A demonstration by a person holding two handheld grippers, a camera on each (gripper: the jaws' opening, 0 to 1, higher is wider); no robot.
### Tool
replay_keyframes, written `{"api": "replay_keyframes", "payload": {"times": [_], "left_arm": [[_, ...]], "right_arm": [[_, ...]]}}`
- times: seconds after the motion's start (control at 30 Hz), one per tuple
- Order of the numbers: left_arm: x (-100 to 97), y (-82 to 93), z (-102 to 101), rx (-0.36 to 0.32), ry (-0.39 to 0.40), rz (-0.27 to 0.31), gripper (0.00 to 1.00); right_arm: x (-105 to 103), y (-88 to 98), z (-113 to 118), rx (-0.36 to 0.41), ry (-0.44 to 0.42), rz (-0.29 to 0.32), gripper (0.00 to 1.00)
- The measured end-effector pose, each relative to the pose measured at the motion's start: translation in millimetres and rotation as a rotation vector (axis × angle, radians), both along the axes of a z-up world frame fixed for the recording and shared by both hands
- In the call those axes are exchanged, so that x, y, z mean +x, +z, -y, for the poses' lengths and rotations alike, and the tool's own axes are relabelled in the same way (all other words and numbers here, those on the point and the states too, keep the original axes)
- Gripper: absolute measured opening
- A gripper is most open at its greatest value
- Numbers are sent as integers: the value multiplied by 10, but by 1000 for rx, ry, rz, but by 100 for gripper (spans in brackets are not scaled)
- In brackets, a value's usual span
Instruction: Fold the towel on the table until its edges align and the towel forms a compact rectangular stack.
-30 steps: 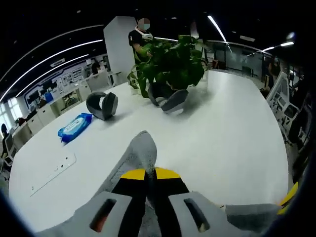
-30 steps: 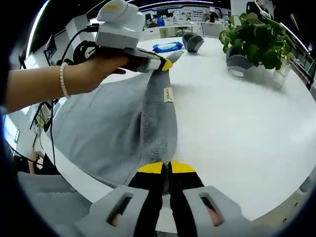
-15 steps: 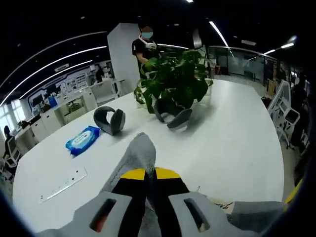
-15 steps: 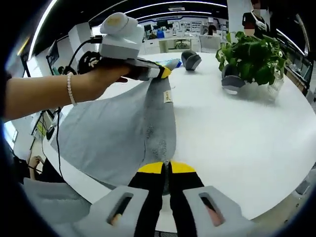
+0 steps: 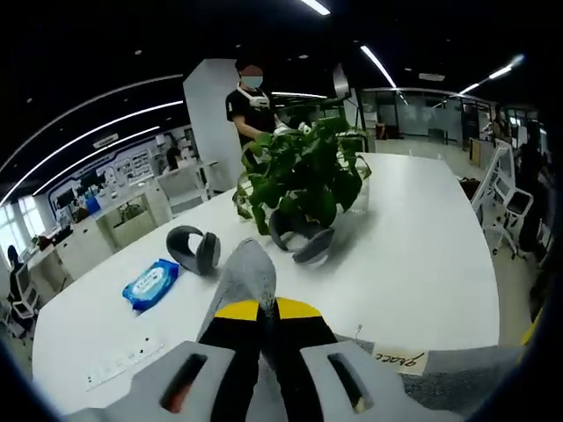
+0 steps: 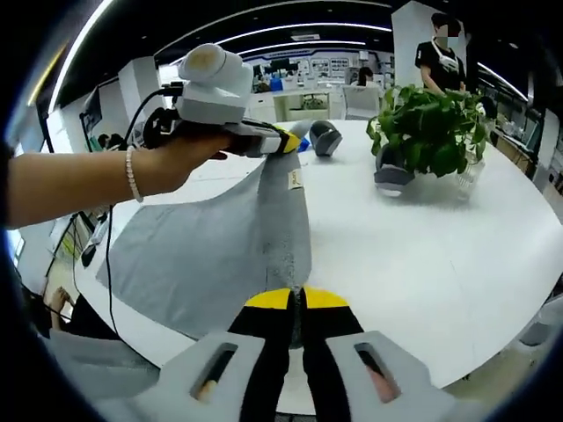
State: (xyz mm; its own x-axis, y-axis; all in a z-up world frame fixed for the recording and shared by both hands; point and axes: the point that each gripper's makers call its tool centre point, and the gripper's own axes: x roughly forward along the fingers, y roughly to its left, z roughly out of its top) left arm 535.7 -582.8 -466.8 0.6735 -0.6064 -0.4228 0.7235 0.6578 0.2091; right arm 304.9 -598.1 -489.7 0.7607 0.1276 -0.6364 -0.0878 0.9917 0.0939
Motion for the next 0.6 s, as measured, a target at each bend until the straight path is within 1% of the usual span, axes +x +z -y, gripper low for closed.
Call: {"api": "replay_keyframes", "payload": {"times": [0.13,0.23,0.33,0.5,0.6], "left_arm": [[-2,84,-34,-10,5,9,4],[-5,110,-105,-19,16,-1,4],[-7,125,-192,-1,16,14,4],[-9,241,-377,-20,44,11,4],[-7,271,-462,-21,55,10,4]], "right_arm": [[-4,90,-15,4,-1,20,0],[1,136,-99,9,17,25,0],[1,191,-251,7,52,33,0],[-13,265,-456,7,101,35,0],[-25,320,-556,14,125,40,0]]}}
